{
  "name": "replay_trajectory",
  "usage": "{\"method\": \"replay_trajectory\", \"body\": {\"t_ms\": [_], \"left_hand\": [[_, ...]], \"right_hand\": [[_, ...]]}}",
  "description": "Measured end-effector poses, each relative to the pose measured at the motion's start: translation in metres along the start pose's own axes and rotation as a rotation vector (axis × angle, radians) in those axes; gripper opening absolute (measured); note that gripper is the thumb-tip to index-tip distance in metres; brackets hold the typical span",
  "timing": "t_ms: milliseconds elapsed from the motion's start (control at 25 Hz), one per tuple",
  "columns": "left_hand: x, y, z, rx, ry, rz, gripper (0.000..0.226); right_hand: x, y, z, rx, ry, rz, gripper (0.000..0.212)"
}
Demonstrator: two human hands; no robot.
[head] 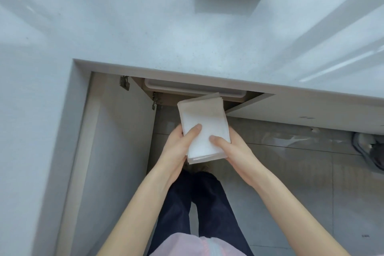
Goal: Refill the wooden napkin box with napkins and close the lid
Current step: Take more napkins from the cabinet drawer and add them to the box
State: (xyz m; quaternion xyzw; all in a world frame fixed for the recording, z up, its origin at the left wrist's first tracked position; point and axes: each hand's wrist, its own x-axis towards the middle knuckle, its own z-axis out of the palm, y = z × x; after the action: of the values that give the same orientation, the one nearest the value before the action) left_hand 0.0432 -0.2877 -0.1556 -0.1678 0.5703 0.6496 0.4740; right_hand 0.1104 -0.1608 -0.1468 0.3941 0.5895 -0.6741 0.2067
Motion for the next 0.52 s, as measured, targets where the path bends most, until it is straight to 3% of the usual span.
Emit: {"method": "replay_trajectory", "body": {"t_ms": [120, 280, 520], "left_hand": [[-0.018, 0.013, 0.001, 0.030, -0.035, 0.030, 0.041], [-0.049, 0.035, -0.003, 0.078, -0.099, 0.092, 0.057], [-0.086, 0.072, -0.002, 0.072, -0.193, 0.171, 0.048]], "right_hand": [[-0.020, -0.014, 0.004, -0.096, 0.043, -0.051, 0.039], [-0.054, -0.041, 0.002, -0.196, 0.059, -0.157, 0.039], [-0.091, -0.085, 0.002, -0.282, 0.036, -0.315, 0.042]]}}
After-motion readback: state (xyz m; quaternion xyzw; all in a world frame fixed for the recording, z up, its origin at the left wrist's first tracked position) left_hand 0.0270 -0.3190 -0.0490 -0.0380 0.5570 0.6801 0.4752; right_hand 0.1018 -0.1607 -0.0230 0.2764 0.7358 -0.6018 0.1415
